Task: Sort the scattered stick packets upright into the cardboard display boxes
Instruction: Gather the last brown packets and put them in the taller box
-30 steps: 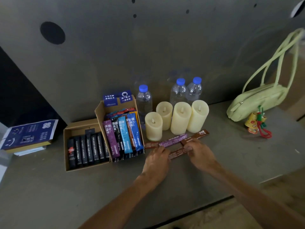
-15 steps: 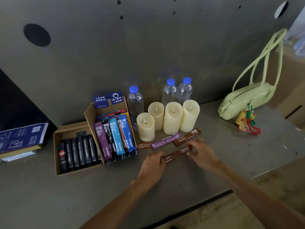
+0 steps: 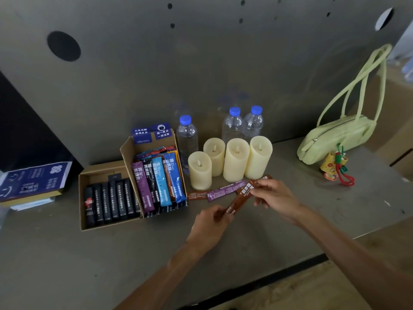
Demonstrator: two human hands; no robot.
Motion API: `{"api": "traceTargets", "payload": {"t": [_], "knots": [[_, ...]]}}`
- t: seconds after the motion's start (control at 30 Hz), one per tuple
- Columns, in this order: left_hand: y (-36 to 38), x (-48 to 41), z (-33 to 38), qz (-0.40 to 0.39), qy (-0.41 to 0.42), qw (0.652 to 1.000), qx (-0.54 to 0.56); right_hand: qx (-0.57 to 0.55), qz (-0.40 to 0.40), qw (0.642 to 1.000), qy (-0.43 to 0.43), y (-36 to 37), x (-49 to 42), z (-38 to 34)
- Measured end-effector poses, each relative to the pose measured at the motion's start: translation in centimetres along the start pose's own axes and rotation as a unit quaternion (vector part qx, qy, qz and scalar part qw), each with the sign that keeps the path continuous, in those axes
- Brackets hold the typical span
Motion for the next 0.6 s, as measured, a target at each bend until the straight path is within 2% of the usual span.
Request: {"api": "traceTargets", "payload": {"t": [0.27,0.4,0.5,0.6], "knots": [[-4.6,2.1,-1.0,0.090,0.013,0.994,-0.052,-0.001,-0.073,0.996,-0.047,6.3,-0.1,-3.5],[-7.8,3.4,-2.9,0.178,-0.013,0.983,-0.043,0.006,-0.095,0.992,-0.082,10.8,-0.4,-5.6],[-11.1,4.3,-4.7,0.254,-0.056,0.964,-0.046,0.064,-0.091,0.989,-0.099,13.5,-1.2,-5.7],[-13.3,3.9,-6.4,0.275,-0.093,0.955,-0.070,0.132,-0.087,0.983,-0.090,15.5,-2.1,-4.3]]}}
Point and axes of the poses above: each hand's wrist, its own x-axis away from the middle knuckle, its own y-axis out of the palm, z = x × y, the point moved 9 cm from there along -x, towards the middle knuckle, and after that the axes turned 15 degrees about -x, right-handed, at the moved point
